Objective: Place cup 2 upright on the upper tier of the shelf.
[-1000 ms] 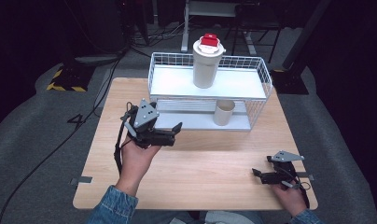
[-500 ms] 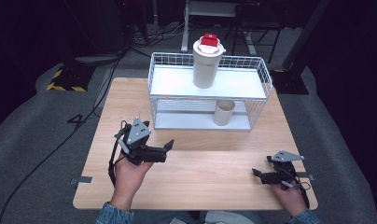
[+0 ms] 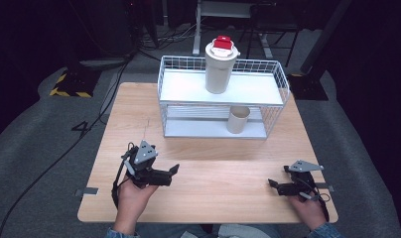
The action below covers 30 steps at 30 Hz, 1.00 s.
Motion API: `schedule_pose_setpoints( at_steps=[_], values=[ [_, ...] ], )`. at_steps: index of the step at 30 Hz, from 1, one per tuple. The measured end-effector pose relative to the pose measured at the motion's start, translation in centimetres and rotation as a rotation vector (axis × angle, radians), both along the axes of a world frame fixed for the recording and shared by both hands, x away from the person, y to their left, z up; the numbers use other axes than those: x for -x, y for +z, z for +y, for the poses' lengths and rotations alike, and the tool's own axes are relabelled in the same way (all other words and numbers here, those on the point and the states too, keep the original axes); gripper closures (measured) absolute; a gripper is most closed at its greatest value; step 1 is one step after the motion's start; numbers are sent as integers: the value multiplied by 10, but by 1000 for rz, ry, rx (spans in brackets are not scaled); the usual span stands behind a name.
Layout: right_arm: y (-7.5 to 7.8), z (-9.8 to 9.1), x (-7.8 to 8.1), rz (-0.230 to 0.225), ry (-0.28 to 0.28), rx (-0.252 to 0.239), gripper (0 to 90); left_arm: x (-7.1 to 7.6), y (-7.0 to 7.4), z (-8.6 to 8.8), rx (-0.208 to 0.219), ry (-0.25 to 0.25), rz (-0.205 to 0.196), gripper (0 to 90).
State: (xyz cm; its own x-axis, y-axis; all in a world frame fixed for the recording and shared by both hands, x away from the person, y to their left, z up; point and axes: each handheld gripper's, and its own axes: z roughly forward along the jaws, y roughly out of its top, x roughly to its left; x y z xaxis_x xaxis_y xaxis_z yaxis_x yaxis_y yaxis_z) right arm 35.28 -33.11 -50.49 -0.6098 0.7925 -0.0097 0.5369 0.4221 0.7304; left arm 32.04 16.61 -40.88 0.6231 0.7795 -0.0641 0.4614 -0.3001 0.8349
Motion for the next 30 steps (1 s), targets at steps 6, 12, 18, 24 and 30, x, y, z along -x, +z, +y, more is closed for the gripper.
schedule_pose_setpoints(
  at_steps=[6, 12, 18, 24, 30],
  values=[
    [0, 0, 0, 0, 0, 0, 122, 0, -13, 3, -1, 4, 46, 0],
    [0, 0, 0, 0, 0, 0, 121, 0, -30, 4, -30, 3, 110, 0],
    [0, 0, 0, 0, 0, 0, 121, -1, -43, 4, -61, 1, 157, 0],
    [0, 0, 0, 0, 0, 0, 121, -1, -59, 5, -88, 7, 205, 0],
    [0, 0, 0, 0, 0, 0, 121, 1, -73, 8, -129, 4, 249, 0]
  ],
)
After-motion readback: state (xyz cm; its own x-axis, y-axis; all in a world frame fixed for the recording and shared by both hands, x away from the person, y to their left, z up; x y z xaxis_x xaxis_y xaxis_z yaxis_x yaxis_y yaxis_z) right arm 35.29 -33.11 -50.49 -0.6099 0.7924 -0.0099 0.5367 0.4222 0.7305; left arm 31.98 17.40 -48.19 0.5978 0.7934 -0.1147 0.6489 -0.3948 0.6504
